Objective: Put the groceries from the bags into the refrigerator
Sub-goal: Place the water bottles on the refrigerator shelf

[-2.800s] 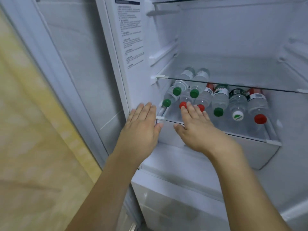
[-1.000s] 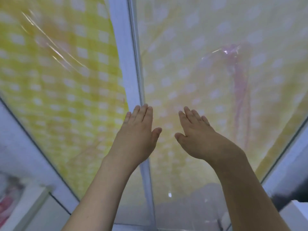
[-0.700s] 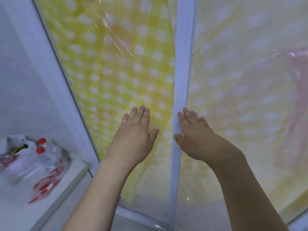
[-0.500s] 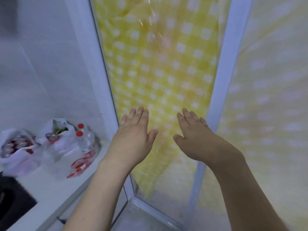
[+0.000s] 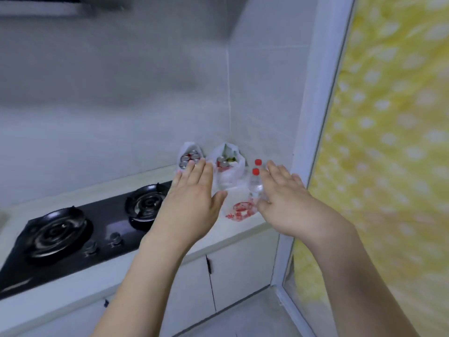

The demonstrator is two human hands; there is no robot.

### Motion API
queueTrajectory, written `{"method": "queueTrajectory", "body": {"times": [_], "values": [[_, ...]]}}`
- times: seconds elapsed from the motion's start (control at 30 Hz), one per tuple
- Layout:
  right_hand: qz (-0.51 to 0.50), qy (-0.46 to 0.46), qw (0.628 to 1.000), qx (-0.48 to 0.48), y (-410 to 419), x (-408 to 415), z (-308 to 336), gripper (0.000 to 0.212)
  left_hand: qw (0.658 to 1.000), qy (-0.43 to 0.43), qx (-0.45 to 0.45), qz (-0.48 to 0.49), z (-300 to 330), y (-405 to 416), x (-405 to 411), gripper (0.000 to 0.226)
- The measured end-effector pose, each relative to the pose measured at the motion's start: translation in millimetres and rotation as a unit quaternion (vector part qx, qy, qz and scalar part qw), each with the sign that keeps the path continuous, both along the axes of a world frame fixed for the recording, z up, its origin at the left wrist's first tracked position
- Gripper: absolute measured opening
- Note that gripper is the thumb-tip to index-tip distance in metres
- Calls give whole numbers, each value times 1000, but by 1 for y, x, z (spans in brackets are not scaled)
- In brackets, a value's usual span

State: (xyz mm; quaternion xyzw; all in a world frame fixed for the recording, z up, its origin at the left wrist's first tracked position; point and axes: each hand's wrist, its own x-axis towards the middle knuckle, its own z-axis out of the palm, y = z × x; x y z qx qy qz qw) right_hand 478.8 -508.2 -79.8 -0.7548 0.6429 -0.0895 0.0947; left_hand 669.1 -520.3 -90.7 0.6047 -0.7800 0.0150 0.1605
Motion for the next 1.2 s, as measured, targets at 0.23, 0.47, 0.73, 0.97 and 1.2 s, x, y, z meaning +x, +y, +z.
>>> {"method": "queueTrajectory", "body": {"times": [0.23, 0.47, 0.73, 0.97, 1.2], "values": [[90, 1, 996, -9, -51, 81, -4, 67, 996, -9, -8, 86, -5, -18, 81, 68], [106, 10, 994, 0, -104, 113, -16, 67, 995, 3, 6, 102, -16, -61, 112, 68], [118, 19, 993, 14, -197, 111, -32, 67, 992, 4, 32, 118, -34, -142, 115, 67], [92, -6, 995, 37, -287, 64, -48, 67, 995, 2, 48, 93, -39, -232, 83, 68], [22, 0, 997, 80, -365, 17, -79, 66, 994, 22, 104, 28, -67, -312, 48, 70]]}}
